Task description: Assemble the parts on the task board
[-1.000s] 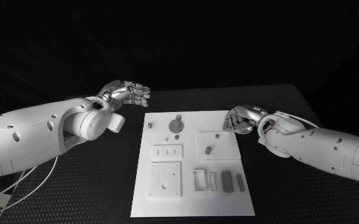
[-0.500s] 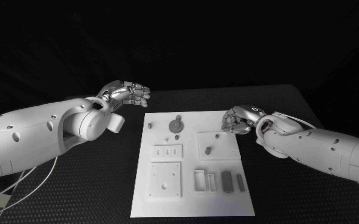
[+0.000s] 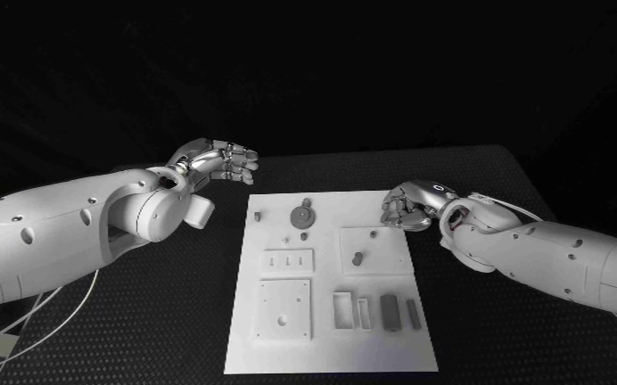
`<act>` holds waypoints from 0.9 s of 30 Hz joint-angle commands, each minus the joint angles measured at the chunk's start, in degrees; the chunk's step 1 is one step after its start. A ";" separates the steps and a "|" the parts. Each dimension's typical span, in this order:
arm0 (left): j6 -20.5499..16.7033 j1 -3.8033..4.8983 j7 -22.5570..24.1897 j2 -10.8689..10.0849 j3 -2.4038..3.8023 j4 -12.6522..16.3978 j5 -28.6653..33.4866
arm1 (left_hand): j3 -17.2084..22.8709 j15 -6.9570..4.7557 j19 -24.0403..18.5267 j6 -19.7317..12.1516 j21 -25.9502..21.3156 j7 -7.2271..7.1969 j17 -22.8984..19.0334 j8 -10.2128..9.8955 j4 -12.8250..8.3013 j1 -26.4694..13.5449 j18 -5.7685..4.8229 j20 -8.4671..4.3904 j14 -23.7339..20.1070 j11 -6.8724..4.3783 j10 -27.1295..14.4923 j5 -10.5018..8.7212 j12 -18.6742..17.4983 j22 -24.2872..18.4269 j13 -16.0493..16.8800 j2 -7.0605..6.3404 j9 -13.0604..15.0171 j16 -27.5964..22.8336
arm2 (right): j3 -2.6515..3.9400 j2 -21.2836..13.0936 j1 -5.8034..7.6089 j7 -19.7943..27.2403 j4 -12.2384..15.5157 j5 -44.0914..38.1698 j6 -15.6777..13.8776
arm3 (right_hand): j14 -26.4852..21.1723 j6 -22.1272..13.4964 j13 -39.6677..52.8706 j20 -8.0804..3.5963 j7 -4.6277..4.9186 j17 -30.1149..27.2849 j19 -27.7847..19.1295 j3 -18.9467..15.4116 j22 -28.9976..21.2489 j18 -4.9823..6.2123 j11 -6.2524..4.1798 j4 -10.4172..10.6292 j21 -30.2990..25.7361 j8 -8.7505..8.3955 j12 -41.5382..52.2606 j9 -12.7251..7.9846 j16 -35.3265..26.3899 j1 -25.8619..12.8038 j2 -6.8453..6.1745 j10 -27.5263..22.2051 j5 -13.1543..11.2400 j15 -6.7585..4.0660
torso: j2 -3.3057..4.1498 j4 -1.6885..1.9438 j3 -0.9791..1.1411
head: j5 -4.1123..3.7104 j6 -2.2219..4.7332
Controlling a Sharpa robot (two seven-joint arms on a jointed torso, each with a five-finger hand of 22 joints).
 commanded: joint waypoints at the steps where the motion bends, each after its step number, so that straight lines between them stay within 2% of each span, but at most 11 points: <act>1: 0.90 0.06 0.27 0.04 0.04 0.06 -0.17 | -0.25 -0.09 0.11 0.00 -0.27 0.07 0.08 0.03 0.12 -0.43 0.96 -0.35 0.30 0.21 0.12 -0.18 -0.33 0.08 0.10 0.16 -0.07 -0.30 | 0.00 -0.07 -0.06 -1.66 0.48 -2.34 -0.65 | -0.06 -1.42 0.11 0.07 1.68 0.09 -0.46 -0.64 0.90 0.70 0.22 0.50 -0.18 0.10 0.16 0.04 -0.03 -1.07 -1.10 -0.36 0.18 0.34 | -0.03 -0.06 0.04 | -0.01 -0.06; 4: 0.92 0.06 0.26 0.01 0.04 0.10 -0.17 | -0.25 -0.09 0.11 -0.01 -0.27 0.07 0.10 0.03 0.12 -0.43 0.96 -0.35 0.30 0.22 0.12 -0.18 -0.34 0.09 0.10 0.16 -0.07 -0.32 | 0.00 -0.16 -0.07 -2.67 0.85 -2.99 -1.02 | -0.09 -1.14 0.13 0.15 1.60 0.12 -0.45 -1.27 0.89 0.70 0.14 1.24 -0.19 0.27 0.27 0.11 0.04 -2.63 -2.23 -0.40 0.18 0.28 | 0.00 -0.05 0.03 | 0.07 -0.23; 7: 1.00 0.06 0.24 0.03 0.04 0.08 -0.17 | -0.26 -0.08 0.11 -0.01 -0.28 0.08 0.11 0.02 0.11 -0.43 0.96 -0.35 0.30 0.22 0.12 -0.18 -0.35 0.09 0.11 0.15 -0.07 -0.33 | 0.00 -0.20 -0.07 -3.74 1.15 -3.29 -1.38 | -0.13 -1.06 0.15 0.19 1.52 0.15 -0.47 -3.11 0.93 0.70 0.09 1.96 -0.15 0.36 0.38 0.19 0.12 -5.25 -3.13 -0.48 0.16 0.21 | 0.01 -0.03 0.04 | 0.00 -0.06; 9: 1.03 0.06 0.26 0.05 0.04 0.08 -0.17 | -0.26 -0.08 0.11 -0.02 -0.28 0.08 0.12 0.02 0.10 -0.43 0.96 -0.34 0.31 0.22 0.12 -0.19 -0.35 0.09 0.11 0.15 -0.07 -0.34 | 0.00 -0.30 -0.07 -4.09 1.40 -3.69 -1.70 | -0.34 -1.31 0.14 0.09 1.52 0.15 -0.70 -4.94 0.92 0.70 0.07 1.88 -0.25 0.28 0.35 0.22 0.08 -6.79 -3.19 -0.72 0.16 0.18 | -0.03 -0.02 0.02 | -0.09 0.00; 17: 1.07 0.05 0.25 0.02 0.02 0.04 -0.17 | -0.28 -0.08 0.10 -0.02 -0.30 0.09 0.16 0.02 0.09 -0.43 0.96 -0.34 0.31 0.23 0.12 -0.19 -0.38 0.10 0.12 0.13 -0.08 -0.38 | 0.00 -0.41 -0.09 -6.25 1.97 -5.18 -2.62 | -0.42 -0.73 0.10 -0.24 1.29 0.15 -0.75 -7.12 0.81 0.70 -0.17 2.09 -0.44 0.71 0.50 0.51 0.13 -8.74 -3.44 -0.73 0.18 -0.01 | -0.01 0.01 0.02 | -0.14 -0.09; 27: 1.32 0.05 0.14 0.04 0.02 0.05 -0.17 | -0.31 -0.07 0.11 -0.03 -0.32 0.10 0.21 0.03 0.12 -0.48 0.95 -0.33 0.32 0.24 0.12 -0.19 -0.40 0.12 0.13 0.14 -0.09 -0.43 | -0.01 -0.20 -0.22 -11.31 2.12 -8.68 -4.55 | 0.57 4.69 1.02 -1.02 -0.88 0.07 0.14 -8.25 0.75 0.70 -2.19 2.61 -0.37 4.33 2.53 3.28 0.39 -9.62 -3.43 0.42 0.20 -1.89 | -0.01 0.03 -0.01 | -0.07 -0.07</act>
